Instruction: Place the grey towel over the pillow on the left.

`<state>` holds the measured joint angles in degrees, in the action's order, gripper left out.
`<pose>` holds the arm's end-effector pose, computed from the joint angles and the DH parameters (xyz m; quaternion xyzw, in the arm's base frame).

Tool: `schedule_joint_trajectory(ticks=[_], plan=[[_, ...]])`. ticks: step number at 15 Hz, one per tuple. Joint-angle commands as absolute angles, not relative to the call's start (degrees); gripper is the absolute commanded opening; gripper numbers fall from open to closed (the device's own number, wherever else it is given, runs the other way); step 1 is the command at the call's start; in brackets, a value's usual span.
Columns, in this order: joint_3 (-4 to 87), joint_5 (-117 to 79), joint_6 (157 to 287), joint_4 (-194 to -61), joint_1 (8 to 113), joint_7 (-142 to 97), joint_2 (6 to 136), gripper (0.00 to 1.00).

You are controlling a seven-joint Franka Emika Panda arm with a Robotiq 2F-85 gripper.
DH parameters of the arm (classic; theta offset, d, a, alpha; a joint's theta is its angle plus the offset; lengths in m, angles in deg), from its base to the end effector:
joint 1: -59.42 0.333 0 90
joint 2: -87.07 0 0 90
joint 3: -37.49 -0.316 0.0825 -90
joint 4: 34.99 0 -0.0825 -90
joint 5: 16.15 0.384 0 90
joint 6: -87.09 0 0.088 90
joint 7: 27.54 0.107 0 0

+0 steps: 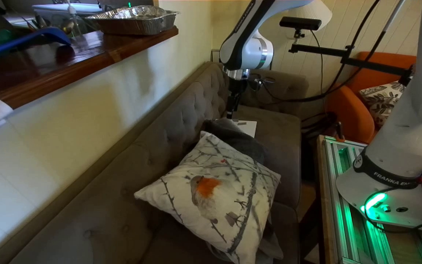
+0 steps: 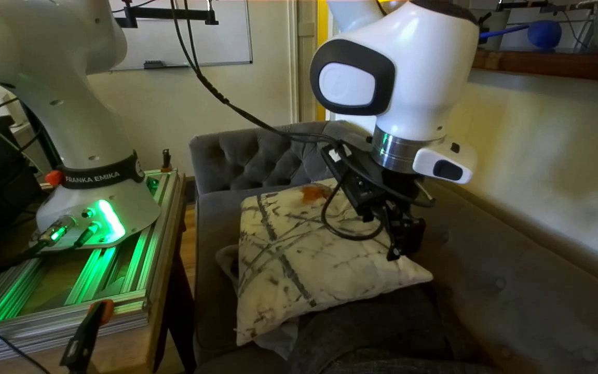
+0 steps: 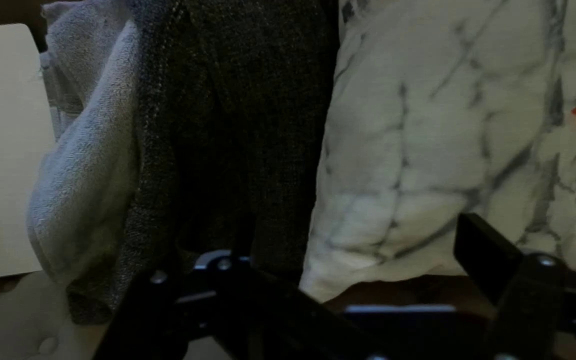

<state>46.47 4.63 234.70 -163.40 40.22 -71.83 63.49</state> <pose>0.4671 -0.2603 0.1785 -0.9977 0.0106 -0.0106 0.0668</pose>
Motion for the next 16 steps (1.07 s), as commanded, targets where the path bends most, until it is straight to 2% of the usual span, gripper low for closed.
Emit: schedule_joint_trajectory(ticks=[1, 6, 15, 16], plan=[[45.24, 1.59, 237.55, -155.99, 37.55, -69.18, 54.09, 1.00], [41.63, -0.27, 236.18, -146.95, 32.40, -71.68, 44.60, 1.00], [41.41, -6.67, 234.85, -132.42, 28.66, -69.92, 30.14, 1.00], [41.43, -7.06, 234.86, -131.15, 28.46, -69.79, 28.80, 0.97]])
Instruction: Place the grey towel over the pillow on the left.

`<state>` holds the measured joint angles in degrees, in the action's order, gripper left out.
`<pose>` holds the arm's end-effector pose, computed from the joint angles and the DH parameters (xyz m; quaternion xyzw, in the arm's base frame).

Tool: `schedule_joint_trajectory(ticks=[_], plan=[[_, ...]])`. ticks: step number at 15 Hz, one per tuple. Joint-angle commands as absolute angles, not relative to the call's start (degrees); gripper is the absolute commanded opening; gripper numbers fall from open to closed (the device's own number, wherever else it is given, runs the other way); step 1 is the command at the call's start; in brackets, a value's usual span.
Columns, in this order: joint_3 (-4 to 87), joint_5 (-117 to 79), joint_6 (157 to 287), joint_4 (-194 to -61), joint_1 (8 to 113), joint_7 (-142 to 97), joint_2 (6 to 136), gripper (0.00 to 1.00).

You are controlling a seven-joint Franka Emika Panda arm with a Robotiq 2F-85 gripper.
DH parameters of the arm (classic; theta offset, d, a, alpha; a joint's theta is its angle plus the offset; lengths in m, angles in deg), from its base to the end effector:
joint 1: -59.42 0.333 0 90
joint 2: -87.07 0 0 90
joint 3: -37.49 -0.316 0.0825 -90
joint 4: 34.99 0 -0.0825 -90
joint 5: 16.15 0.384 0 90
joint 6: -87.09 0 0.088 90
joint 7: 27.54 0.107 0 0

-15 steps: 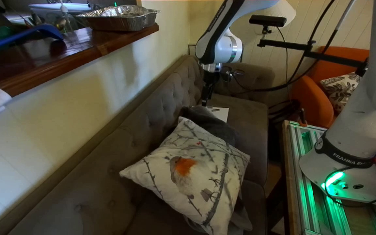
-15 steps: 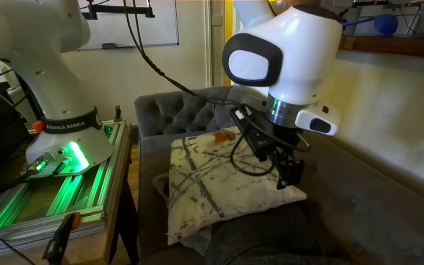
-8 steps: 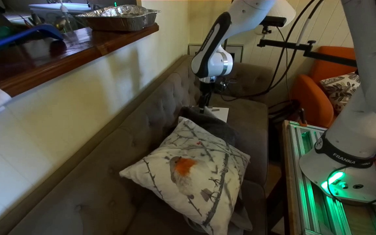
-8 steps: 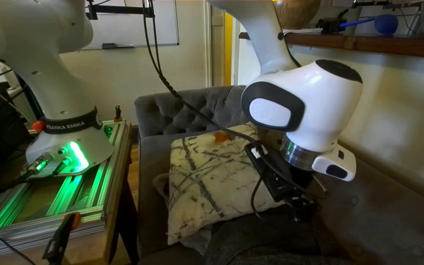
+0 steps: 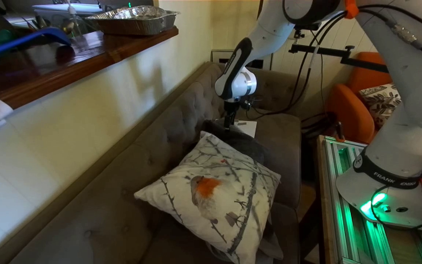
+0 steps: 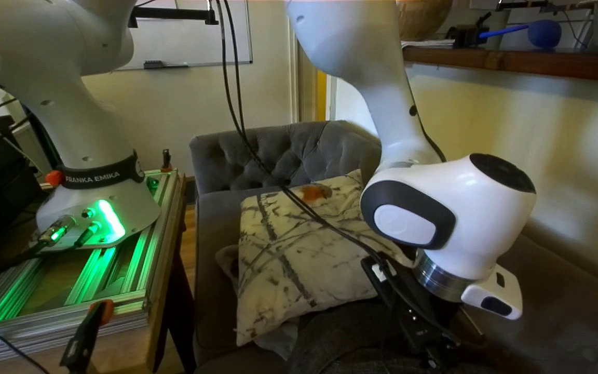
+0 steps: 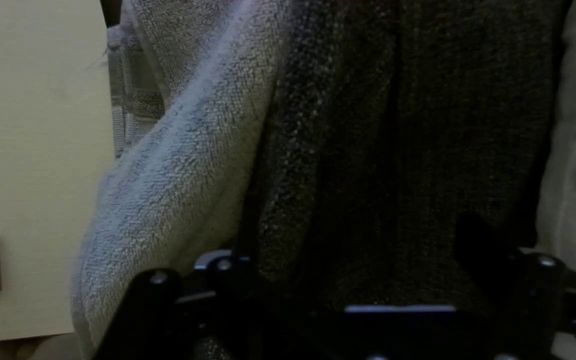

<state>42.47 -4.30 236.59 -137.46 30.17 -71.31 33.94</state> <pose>0.5042 -0.3484 0.0272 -0.9987 -0.0070 0.0304 0.0404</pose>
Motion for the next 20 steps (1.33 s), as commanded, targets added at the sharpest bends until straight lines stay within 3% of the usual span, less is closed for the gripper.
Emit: schedule_joint_trajectory(ticks=[1, 4, 12, 14, 20], plan=[[41.31, -7.35, 234.83, -130.11, 28.13, -69.86, 27.68, 0.79], [41.01, -8.00, 234.60, -127.22, 27.32, -69.95, 24.65, 0.63], [40.39, -7.98, 234.24, -125.70, 25.34, -69.71, 23.51, 0.05], [40.47, -7.61, 234.75, -128.79, 24.92, -69.25, 26.60, 0.00], [38.99, -5.98, 227.79, -142.22, 22.45, -69.84, 42.14, 0.01]])
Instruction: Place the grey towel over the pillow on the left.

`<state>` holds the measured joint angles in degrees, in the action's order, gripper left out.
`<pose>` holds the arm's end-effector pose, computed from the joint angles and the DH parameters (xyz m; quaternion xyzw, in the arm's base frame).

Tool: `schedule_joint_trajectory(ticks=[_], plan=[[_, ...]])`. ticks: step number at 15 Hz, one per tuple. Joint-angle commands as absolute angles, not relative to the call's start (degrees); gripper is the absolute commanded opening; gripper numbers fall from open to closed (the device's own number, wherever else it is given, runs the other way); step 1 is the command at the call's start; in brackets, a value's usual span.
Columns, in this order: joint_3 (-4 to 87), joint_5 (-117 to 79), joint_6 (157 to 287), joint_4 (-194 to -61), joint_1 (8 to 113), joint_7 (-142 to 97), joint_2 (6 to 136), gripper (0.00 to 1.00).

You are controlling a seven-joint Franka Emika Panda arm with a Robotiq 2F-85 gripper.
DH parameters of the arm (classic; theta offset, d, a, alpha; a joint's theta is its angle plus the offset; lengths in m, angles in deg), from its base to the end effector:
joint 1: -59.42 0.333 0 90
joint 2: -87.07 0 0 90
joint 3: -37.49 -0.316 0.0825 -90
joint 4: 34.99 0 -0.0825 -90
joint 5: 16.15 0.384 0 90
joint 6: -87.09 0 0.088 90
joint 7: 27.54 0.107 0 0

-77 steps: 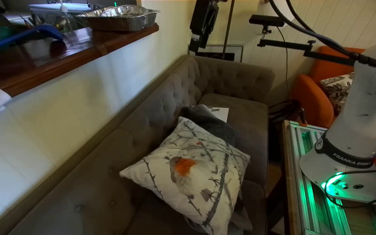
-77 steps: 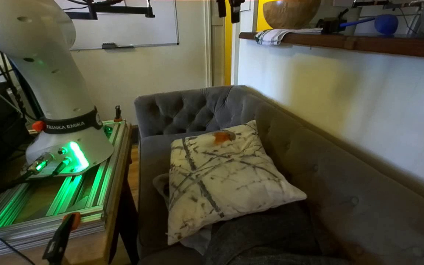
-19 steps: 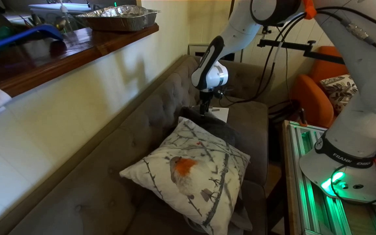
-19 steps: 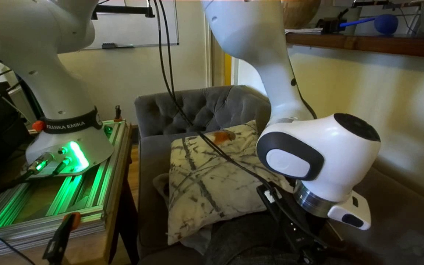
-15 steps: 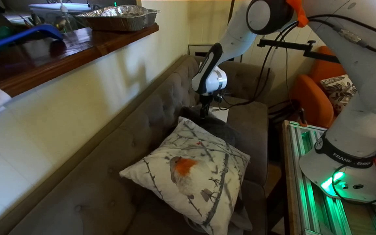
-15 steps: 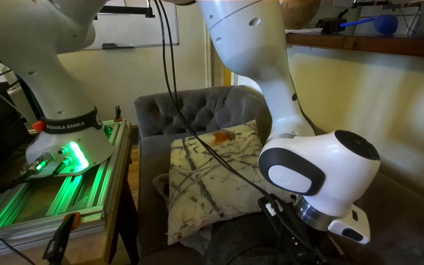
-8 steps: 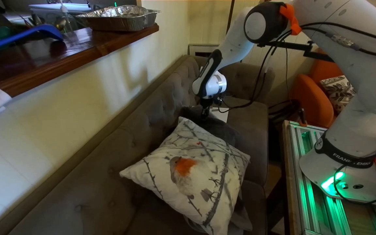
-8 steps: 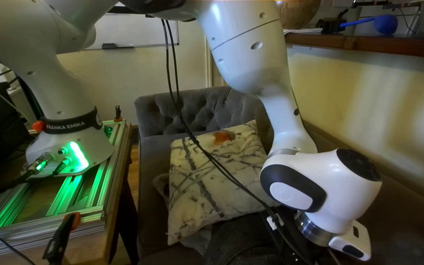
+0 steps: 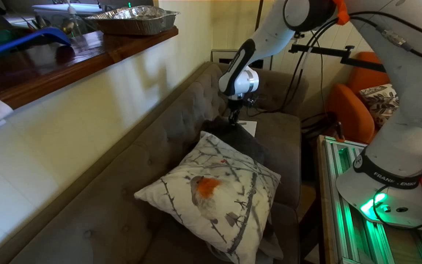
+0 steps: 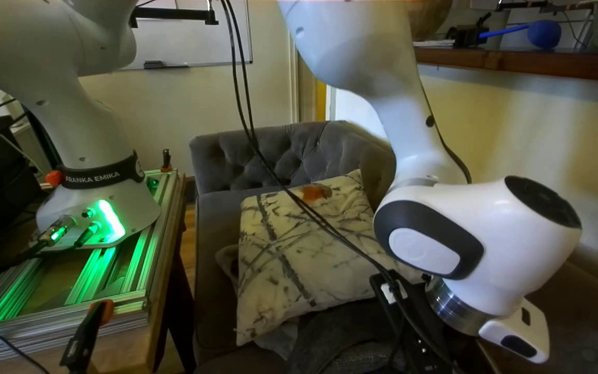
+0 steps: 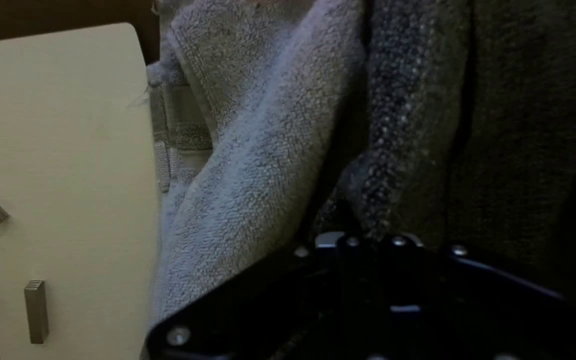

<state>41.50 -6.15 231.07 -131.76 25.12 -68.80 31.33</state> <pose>0.4940 -0.3905 0.0225 -0.9967 0.0353 0.0447 0.0582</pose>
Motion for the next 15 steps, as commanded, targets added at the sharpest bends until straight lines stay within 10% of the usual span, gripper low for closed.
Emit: schedule_joint_trajectory(ticks=[1, 15], plan=[[38.30, -5.52, 226.35, -144.32, 21.77, -71.06, 44.90, 0.01], [36.45, 8.20, 203.01, -169.72, 27.11, -107.64, 84.96, 0.01]])
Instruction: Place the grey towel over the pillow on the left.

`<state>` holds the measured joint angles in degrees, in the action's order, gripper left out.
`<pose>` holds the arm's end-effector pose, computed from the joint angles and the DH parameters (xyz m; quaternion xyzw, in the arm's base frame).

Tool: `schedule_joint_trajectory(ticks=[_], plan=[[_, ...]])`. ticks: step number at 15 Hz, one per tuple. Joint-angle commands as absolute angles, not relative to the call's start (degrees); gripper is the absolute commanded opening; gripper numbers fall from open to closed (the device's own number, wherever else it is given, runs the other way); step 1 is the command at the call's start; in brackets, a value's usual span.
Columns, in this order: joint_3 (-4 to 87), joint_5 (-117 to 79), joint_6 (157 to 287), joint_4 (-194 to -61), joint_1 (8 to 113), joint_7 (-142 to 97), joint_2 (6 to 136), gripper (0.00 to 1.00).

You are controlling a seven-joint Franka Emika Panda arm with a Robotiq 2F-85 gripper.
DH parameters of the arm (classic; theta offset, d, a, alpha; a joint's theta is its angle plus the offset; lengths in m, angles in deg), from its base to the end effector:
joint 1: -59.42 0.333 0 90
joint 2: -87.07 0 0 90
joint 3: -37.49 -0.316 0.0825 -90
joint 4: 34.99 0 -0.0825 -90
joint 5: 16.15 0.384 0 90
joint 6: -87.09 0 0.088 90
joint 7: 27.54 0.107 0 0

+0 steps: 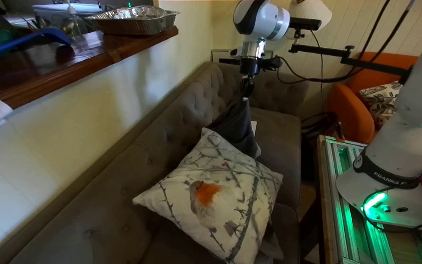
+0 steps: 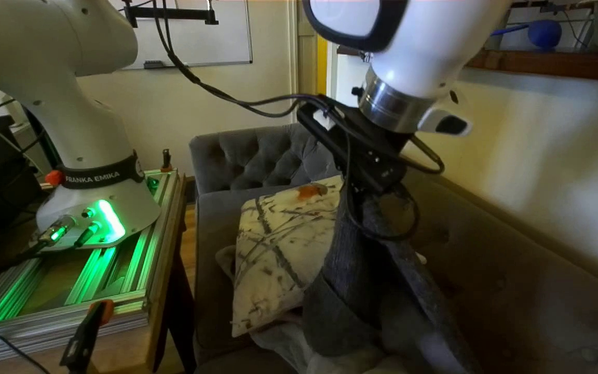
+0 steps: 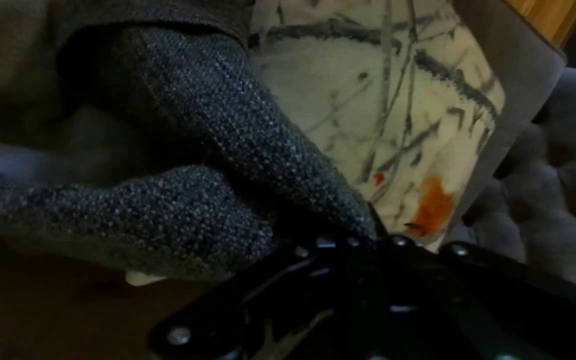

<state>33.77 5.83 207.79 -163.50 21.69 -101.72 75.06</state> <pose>0.4274 -0.2667 0.2531 -0.9497 -0.2156 -0.0232 0.2260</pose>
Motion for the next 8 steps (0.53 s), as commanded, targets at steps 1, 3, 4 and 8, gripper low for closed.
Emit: schedule_joint_trajectory(ticks=[1, 3, 4, 8], plan=[[37.39, 8.27, 201.39, -169.93, 29.47, -109.28, 86.38, 0.01], [39.42, 8.14, 198.57, -170.25, 34.46, -112.20, 88.55, 0.01], [40.18, 8.01, 197.28, -169.97, 36.77, -113.50, 88.72, 0.01], [41.47, 7.77, 192.62, -167.88, 43.76, -118.95, 85.46, 0.01]])
